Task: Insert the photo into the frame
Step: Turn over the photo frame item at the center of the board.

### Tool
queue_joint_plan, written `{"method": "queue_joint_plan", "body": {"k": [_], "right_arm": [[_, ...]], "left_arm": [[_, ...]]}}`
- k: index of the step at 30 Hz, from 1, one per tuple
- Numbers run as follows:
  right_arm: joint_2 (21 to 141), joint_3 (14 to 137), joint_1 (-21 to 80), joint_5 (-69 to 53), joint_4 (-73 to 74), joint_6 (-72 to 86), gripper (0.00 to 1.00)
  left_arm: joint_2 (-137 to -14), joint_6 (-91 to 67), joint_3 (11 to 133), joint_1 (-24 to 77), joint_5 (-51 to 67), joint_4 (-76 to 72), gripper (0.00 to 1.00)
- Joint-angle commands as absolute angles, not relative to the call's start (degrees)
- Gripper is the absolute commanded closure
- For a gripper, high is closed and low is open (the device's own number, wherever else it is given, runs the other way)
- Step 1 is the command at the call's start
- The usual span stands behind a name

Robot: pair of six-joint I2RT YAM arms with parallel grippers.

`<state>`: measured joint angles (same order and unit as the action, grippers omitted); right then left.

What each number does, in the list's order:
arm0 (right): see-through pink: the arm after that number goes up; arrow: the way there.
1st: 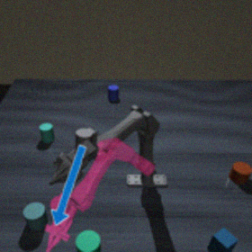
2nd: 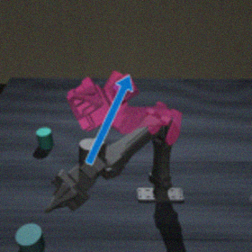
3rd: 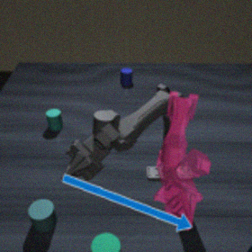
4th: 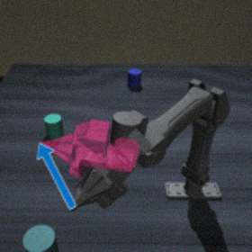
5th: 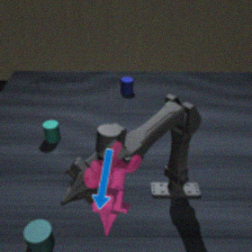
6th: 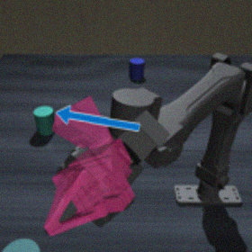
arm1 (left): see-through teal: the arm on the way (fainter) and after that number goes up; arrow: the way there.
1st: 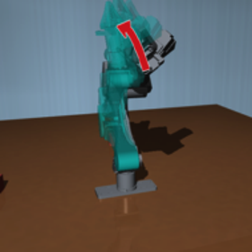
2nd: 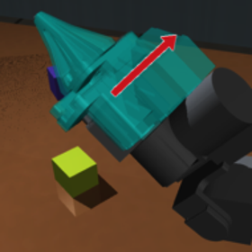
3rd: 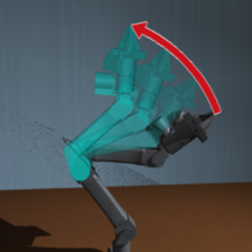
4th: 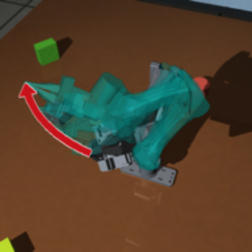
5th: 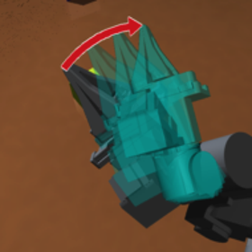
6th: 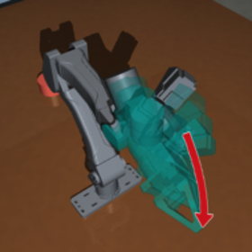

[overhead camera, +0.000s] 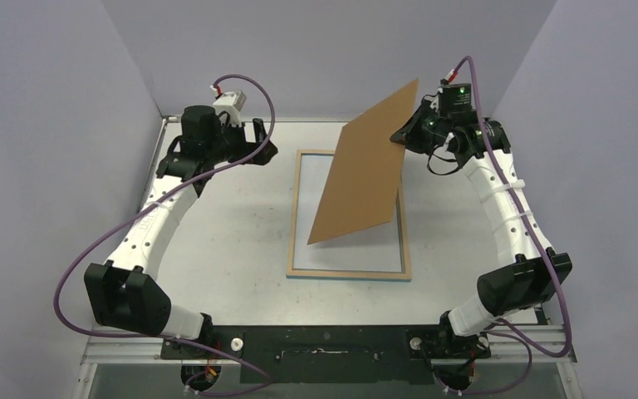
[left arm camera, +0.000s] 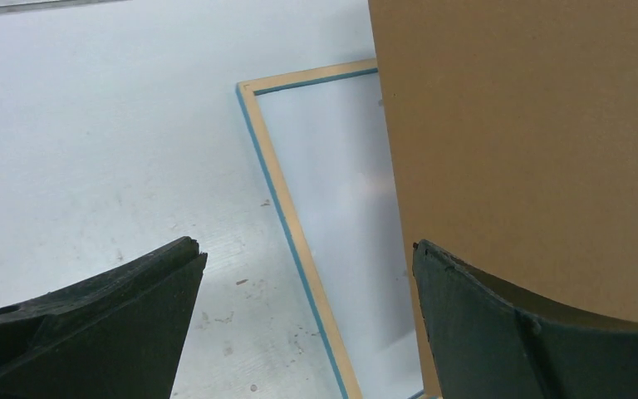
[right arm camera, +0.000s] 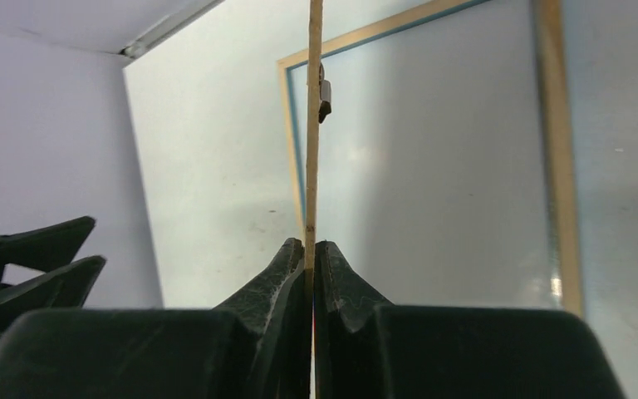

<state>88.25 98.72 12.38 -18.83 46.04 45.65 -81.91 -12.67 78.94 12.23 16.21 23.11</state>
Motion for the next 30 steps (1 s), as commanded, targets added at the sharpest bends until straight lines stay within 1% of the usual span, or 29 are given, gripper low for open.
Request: {"method": "queue_joint_plan", "body": {"k": [1, 4, 8, 11, 14, 17, 23, 30], "right_arm": [[86.9, 104.9, 12.5, -8.8, 55.3, 40.5, 1.0], [89.4, 110.6, 12.5, -7.4, 61.5, 36.3, 1.0], [95.4, 121.2, 13.0, -7.5, 72.8, 28.5, 1.0], [98.4, 128.3, 13.5, -5.2, 79.9, 23.5, 1.0], [100.8, 132.5, 14.2, -4.1, 83.5, 21.0, 1.0], [103.1, 135.1, 17.6, 1.0, 85.3, 19.5, 1.0], [106.8, 136.5, 20.8, 8.7, 84.8, 18.4, 1.0], [110.1, 139.5, 22.7, 15.0, 83.3, 17.1, 1.0]], "left_arm": [[-79.4, -10.4, 77.9, 14.5, 23.5, 17.3, 0.03], [-80.8, -10.0, 79.0, 15.5, 20.4, 19.9, 0.03], [-85.0, -11.2, 81.1, 15.4, 15.1, 27.2, 0.05], [-89.4, -13.9, 81.4, 15.5, 13.8, 31.8, 0.09], [-93.5, -18.3, 78.6, 15.5, 14.2, 32.3, 0.14], [-97.4, -22.1, 75.7, 15.5, 15.4, 29.9, 0.16], [-106.0, -24.2, 76.3, 15.5, 17.2, 28.3, 0.23], [-111.2, -23.8, 77.0, 15.4, 15.5, 26.4, 0.25]]}}
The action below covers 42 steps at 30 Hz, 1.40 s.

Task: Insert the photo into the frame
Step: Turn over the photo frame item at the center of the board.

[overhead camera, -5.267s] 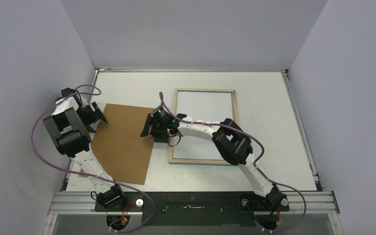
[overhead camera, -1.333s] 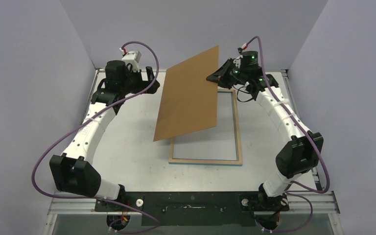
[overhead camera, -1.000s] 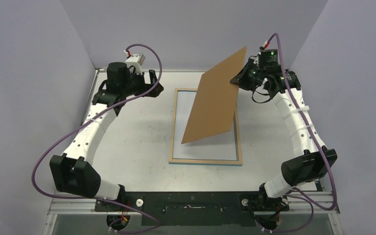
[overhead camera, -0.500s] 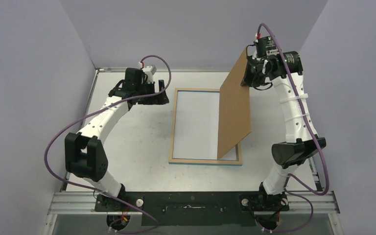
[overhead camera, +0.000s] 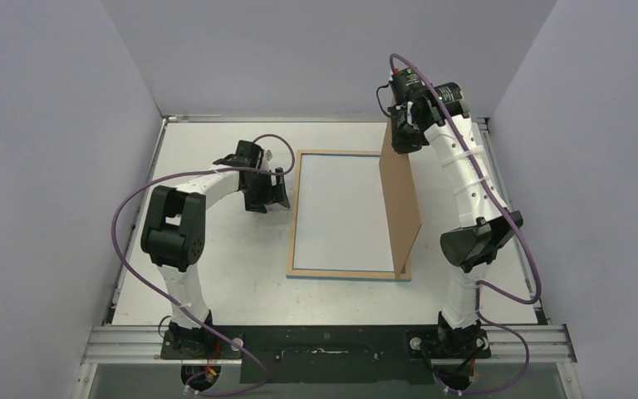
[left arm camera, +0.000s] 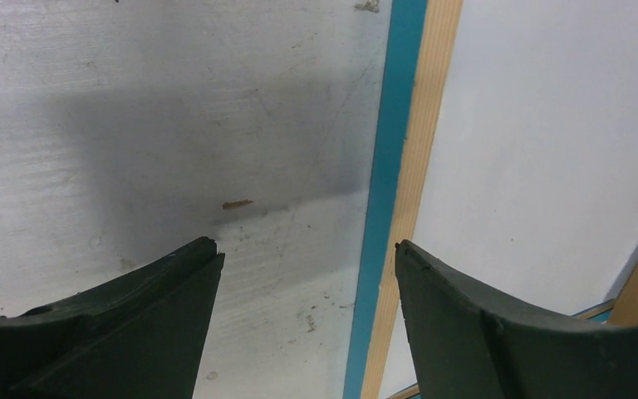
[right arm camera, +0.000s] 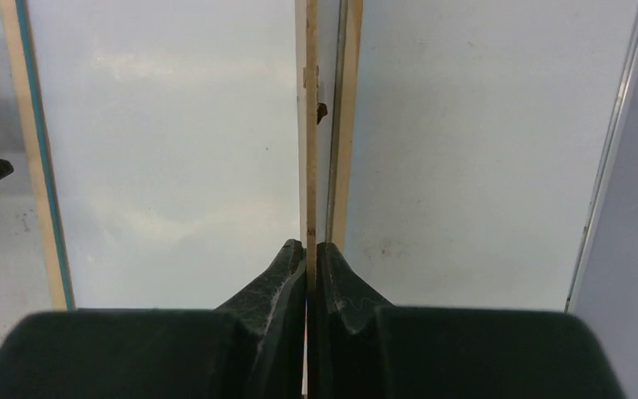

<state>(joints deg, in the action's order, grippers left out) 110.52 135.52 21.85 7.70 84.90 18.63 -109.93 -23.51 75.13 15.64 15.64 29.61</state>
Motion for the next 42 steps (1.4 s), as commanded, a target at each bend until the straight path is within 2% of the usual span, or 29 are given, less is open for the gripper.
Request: {"method": "queue_joint_plan", "body": {"k": [1, 18, 32, 42], "right_arm": [[110.4, 139.7, 23.1, 15.8, 83.2, 17.0, 1.0], [114.1, 137.2, 27.6, 21.2, 80.0, 16.8, 1.0], [118.2, 141.8, 32.0, 31.3, 82.1, 15.8, 1.0], [118.2, 137.9, 36.0, 35.4, 79.7, 18.0, 1.0]], "left_arm": [[-111.6, -23.6, 77.1, 15.4, 15.4, 26.2, 0.26], [-113.8, -24.5, 78.7, 14.4, 19.8, 24.7, 0.27], [-115.0, -25.2, 80.7, 13.1, 21.6, 26.1, 0.27], [-115.8, -25.9, 82.3, 13.0, 23.1, 27.1, 0.27]]}}
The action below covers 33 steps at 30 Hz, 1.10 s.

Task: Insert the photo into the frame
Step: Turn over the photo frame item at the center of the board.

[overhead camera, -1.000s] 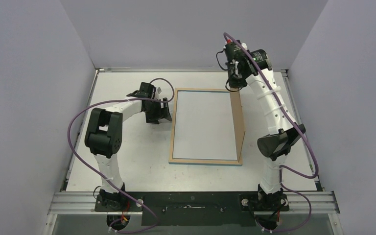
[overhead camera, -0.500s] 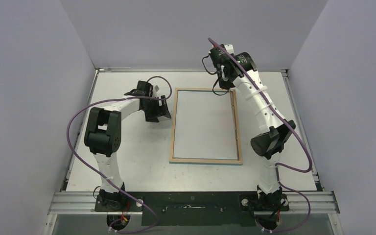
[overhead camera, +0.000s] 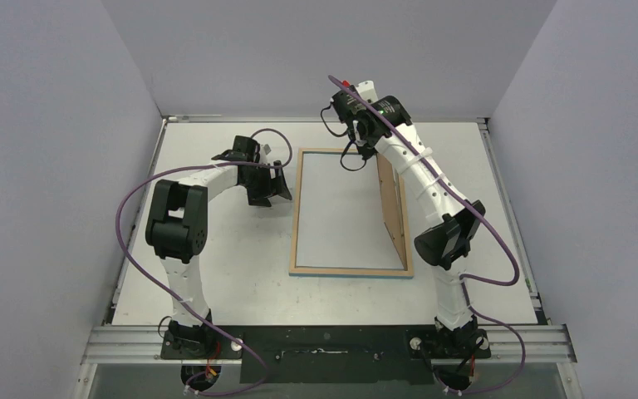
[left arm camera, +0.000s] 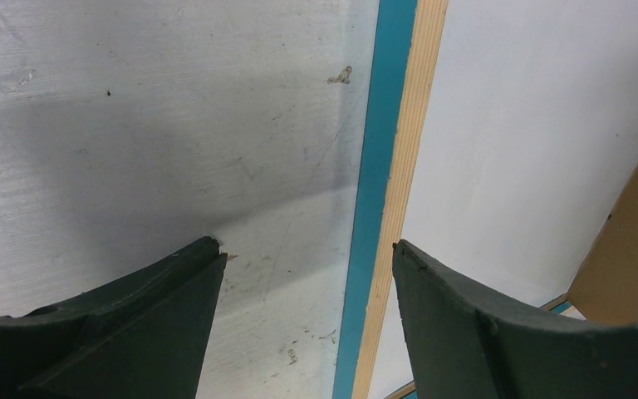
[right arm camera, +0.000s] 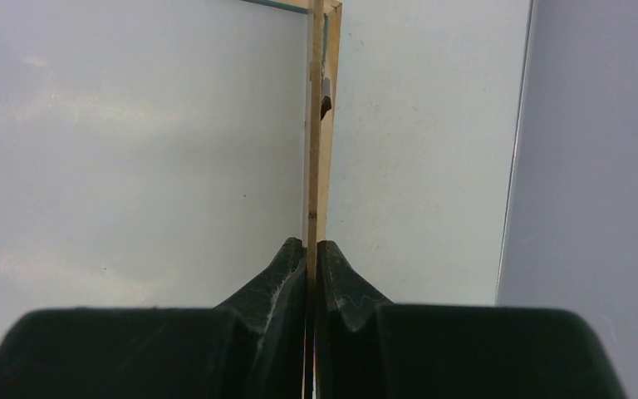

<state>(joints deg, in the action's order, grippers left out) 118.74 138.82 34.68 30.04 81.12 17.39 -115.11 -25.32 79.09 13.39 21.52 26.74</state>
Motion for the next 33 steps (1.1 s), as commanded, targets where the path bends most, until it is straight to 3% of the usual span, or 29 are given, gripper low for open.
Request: {"method": "queue_joint_plan", "body": {"k": [1, 6, 13, 16, 20, 24, 33], "right_arm": [[118.6, 137.6, 36.6, 35.8, 79.5, 18.3, 1.0], [119.3, 135.5, 39.6, 36.1, 77.3, 20.1, 0.98], [120.5, 133.7, 40.5, 31.4, 73.7, 21.7, 0.71], [119.7, 130.9, 40.6, 27.5, 70.5, 22.8, 0.66], [116.9, 125.5, 40.3, 18.9, 64.3, 25.0, 0.4], [113.2, 120.7, 39.4, 9.3, 57.2, 27.3, 0.24], [98.9, 102.5, 32.2, -8.1, 36.9, 37.3, 0.18]], "left_arm": [[-115.7, -26.0, 82.7, 12.9, 23.5, 27.4, 0.27], [-114.2, -30.8, 84.4, 11.7, 28.3, 26.6, 0.28], [-114.3, -42.7, 84.5, 11.0, 36.6, 19.8, 0.27], [-115.2, -50.9, 81.6, 11.2, 41.4, 10.2, 0.27], [-116.8, -59.0, 79.1, 11.5, 44.6, 1.1, 0.26], [-117.8, -61.8, 77.4, 11.5, 46.0, -4.9, 0.25], [-119.9, -68.0, 73.9, 10.5, 49.7, -16.1, 0.24]]}}
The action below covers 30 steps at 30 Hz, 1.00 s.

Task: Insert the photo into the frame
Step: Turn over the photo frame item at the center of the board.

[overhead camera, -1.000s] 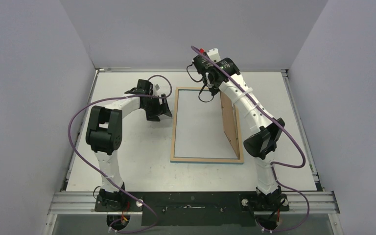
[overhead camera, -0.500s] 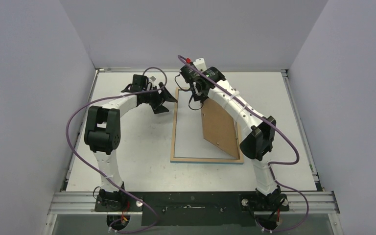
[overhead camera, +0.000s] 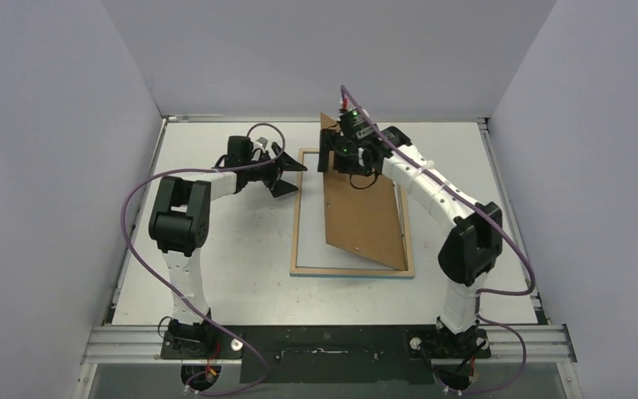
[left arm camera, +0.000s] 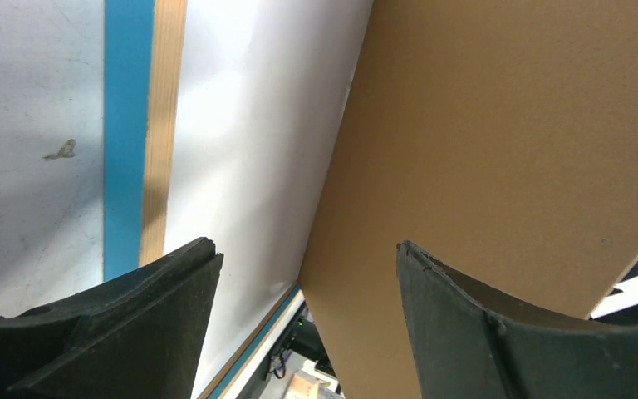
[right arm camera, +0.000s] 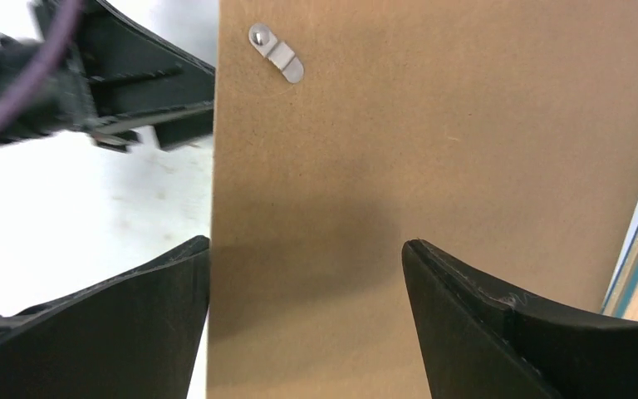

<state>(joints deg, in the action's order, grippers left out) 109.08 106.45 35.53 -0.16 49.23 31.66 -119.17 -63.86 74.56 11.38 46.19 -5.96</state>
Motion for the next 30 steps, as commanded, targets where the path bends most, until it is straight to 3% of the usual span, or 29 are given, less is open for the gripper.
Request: {"method": "queue_joint_plan", "body": {"k": [1, 12, 19, 30], "right_arm": [[97.9, 101.6, 31.8, -8.0, 36.5, 37.6, 0.17], [94.8, 97.0, 29.2, -10.6, 33.7, 39.8, 0.14], [93.9, 94.0, 26.9, -5.8, 37.7, 38.1, 0.15], [92.4, 77.8, 15.6, 2.5, 40.5, 32.5, 0.16]], "left_arm": [[-120.0, -68.6, 73.7, 10.3, 50.0, -17.1, 0.24], [-122.6, -68.8, 75.0, 10.6, 52.0, -21.5, 0.23], [-122.0, -57.5, 76.6, 9.8, 50.0, -9.6, 0.23], [-120.4, -37.8, 80.0, 10.8, 43.5, 11.0, 0.25]]}}
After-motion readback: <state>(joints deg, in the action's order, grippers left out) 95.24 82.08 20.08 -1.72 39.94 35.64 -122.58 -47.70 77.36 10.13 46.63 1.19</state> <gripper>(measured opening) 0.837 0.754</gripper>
